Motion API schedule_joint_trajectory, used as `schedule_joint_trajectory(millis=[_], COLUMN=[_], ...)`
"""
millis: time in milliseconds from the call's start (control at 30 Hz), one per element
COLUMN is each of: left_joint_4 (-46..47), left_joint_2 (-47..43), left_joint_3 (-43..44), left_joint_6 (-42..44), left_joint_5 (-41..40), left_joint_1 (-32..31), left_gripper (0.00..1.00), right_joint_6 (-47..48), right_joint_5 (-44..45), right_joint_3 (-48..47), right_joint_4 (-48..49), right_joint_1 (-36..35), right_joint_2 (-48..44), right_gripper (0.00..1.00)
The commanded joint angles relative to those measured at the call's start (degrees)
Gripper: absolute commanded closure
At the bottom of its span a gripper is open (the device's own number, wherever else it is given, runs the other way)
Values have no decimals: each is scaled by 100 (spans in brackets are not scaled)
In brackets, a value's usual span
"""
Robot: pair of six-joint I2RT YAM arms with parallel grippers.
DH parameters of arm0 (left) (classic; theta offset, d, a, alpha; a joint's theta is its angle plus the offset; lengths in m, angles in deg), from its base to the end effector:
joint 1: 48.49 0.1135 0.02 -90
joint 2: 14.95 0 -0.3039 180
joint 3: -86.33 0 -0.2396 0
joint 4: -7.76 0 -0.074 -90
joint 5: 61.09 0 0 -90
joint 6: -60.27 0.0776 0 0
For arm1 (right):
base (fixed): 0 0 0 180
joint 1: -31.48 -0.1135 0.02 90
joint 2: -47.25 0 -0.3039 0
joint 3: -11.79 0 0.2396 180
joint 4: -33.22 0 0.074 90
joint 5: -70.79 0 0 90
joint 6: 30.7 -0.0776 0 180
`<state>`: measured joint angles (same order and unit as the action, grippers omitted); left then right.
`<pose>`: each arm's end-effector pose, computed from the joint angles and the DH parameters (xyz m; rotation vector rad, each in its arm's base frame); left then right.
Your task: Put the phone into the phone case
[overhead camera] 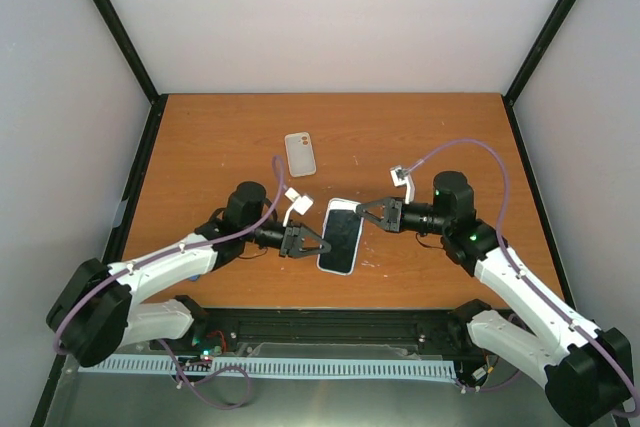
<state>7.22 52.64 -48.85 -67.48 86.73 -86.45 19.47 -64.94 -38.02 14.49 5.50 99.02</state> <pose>0.1417 -0.1939 0.2561 0.7751 2.1208 -1.7823 0.1476 0.1338 0.2987 -0.3455 2.1035 1.4931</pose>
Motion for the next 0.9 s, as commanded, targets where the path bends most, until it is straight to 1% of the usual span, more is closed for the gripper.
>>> schedule_joint_trajectory(millis=[0, 133, 167, 200, 233, 300, 367, 400, 500, 533, 633, 700, 767, 867], left_joint_4=[-442, -742, -813, -815, -728, -392, 33, 232, 654, 718, 943, 1107, 1267, 1470], left_joint_2=[128, 114, 114, 109, 99, 15, -89, -135, -202, -198, -126, -39, 45, 149], left_joint_3=[297, 427, 463, 494, 483, 407, 324, 296, 288, 311, 373, 400, 407, 397], left_joint_6=[123, 165, 179, 176, 143, -55, -305, -426, -655, -689, -778, -848, -935, -1041], left_joint_5=[-474, -677, -720, -716, -662, -536, -468, -464, -562, -620, -732, -787, -797, -827], left_joint_1=[29, 25, 25, 25, 25, 27, 25, 25, 26, 25, 25, 25, 25, 25], left_gripper=[100, 100, 100, 100, 100, 100, 100, 100, 100, 100, 100, 100, 100, 100], right_joint_6=[122, 349, 400, 403, 376, 257, -37, -236, -746, -821, -917, -1048, -1149, -1196], right_joint_5=[155, 256, 260, 262, 248, 156, -27, -142, -378, -383, -392, -407, -421, -398], right_joint_3=[-130, -151, -156, -153, -145, -90, 94, 244, 686, 787, 966, 1072, 1127, 1182], right_joint_4=[-20, -232, -250, -268, -279, -199, 122, 378, 1068, 1170, 1325, 1520, 1690, 1850], right_joint_1=[-12, -6, -12, -13, -13, -13, -11, -9, -21, -31, -114, -202, -295, -391], right_joint_2=[-176, -188, -199, -217, -226, -229, -237, -252, -264, -259, -238, -224, -184, -142], right_gripper=[97, 97, 97, 94, 88, 73, 58, 52, 40, 38, 38, 41, 47, 62])
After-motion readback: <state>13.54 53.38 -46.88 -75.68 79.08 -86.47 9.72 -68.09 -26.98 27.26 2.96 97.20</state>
